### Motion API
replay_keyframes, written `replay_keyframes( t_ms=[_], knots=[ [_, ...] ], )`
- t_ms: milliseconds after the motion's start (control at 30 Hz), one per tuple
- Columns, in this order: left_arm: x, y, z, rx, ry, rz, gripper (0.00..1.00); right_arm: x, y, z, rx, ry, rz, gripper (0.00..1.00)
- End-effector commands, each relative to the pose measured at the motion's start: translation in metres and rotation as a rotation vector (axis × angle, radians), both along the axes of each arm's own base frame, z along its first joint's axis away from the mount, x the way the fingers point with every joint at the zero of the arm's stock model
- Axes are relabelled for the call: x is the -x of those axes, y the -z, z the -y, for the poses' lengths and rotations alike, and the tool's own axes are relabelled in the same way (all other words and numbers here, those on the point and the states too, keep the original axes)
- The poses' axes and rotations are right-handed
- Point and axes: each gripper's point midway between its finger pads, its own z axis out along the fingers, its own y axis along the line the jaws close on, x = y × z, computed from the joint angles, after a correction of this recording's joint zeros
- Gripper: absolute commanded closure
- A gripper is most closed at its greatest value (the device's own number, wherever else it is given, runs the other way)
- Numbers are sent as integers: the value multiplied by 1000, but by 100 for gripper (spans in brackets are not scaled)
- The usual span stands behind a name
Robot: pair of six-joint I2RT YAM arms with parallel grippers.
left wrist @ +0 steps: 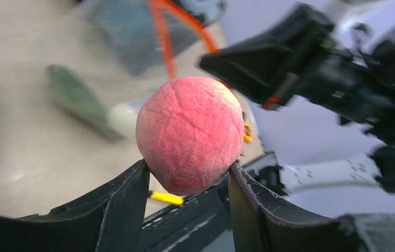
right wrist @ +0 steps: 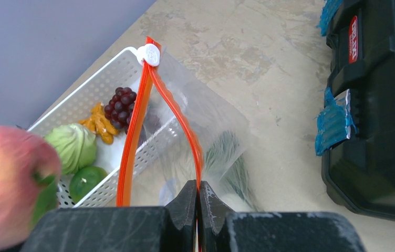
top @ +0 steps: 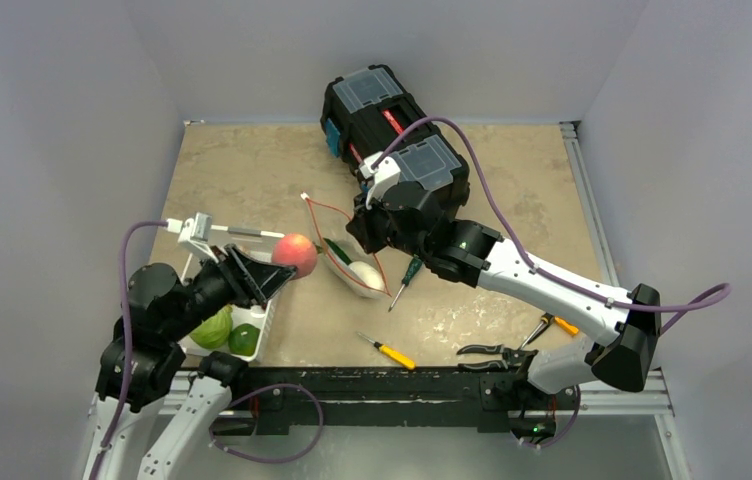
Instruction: Place the food in the zip-top bag and seal the zipper
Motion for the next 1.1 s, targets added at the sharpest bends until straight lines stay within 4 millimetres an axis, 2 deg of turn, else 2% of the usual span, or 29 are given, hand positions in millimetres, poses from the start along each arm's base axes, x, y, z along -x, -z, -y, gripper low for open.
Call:
replay_keyframes(
  t_ms=[0,100,233,367,467,567,733,867,900,1067],
  knots=[
    [28,-76,52,150,402,294,100,1,-31,-8,-92,-15,36,100],
    [29,-93,61,213,466,339,100,1,-32,-9,-94,-19,33,100],
    [7,-83,61,221,394,245,100,2,-34,-10,-101,-26,32,100],
    [-22,-51,63,239,310,53,100,2,-35,-12,-105,-31,28,100],
    [-33,-36,72,261,325,-41,100,3,-35,-15,-103,-42,23,100],
    [-37,-25,77,268,336,-121,100,3,-34,-15,-101,-44,19,100],
    [-41,12,65,186,227,-309,100,3,-33,-15,-100,-44,17,100],
    [-39,23,65,180,220,-353,100,3,-33,-16,-99,-44,17,100],
    [-37,24,64,181,218,-350,99,3,-32,-16,-98,-45,16,100],
    [-38,25,60,175,189,-332,76,3,-31,-17,-98,-46,15,100]
  ],
)
